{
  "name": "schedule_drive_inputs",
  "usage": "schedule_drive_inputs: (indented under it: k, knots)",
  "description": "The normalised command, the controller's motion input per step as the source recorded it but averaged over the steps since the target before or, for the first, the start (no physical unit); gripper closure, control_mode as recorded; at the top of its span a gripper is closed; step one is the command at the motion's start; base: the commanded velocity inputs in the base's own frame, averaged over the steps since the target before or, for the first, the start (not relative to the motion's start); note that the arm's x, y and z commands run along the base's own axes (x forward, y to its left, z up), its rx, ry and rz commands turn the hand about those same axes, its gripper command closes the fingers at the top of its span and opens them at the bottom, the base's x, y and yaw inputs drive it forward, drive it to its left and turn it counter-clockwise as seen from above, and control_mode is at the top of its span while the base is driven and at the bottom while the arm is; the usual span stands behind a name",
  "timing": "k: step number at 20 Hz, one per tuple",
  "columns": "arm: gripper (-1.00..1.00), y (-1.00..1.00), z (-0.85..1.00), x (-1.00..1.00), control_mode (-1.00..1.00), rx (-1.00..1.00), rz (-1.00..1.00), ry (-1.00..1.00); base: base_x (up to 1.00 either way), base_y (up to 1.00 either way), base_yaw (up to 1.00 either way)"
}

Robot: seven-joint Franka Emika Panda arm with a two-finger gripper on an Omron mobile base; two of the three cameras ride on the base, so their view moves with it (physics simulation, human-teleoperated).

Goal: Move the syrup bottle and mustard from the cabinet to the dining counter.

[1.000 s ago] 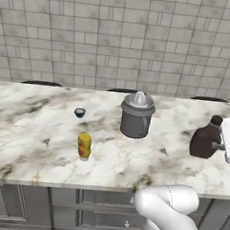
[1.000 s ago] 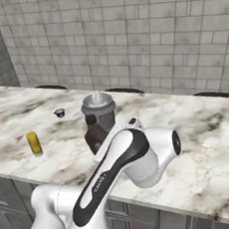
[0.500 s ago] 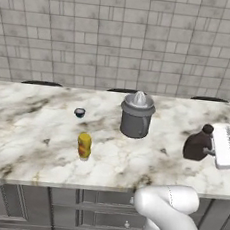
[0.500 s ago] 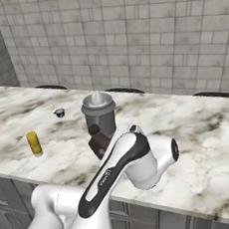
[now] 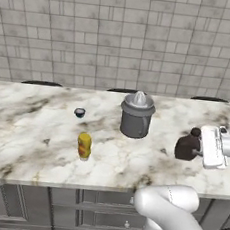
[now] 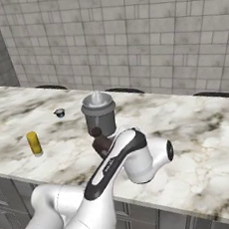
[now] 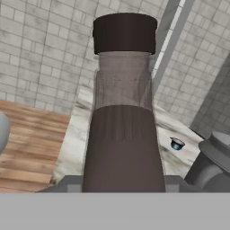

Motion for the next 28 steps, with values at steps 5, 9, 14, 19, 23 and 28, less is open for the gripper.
schedule_drive_inputs:
  k: [5,9,14,19,23,28]
  knots:
    - [1.00,0.00,-0.34,0.48,-1.00,-0.01,0.02,0.00,0.00,0.00,0.00]
    - [1.00,0.00,-0.34,0.40,-1.00,0.00,0.03,0.00,0.00,0.00,0.00]
    - [1.00,0.00,-0.39,0.33,-1.00,0.00,0.04,0.00,0.00,0.00,0.00]
    - [1.00,0.00,-0.43,0.20,-1.00,-0.01,0.04,0.00,0.00,0.00,0.00]
    - [1.00,0.00,-0.43,0.28,-1.00,0.00,0.04,0.00,0.00,0.00,0.00]
    - [1.00,-0.01,-0.40,0.34,-1.00,0.00,0.04,0.00,0.00,0.00,0.00]
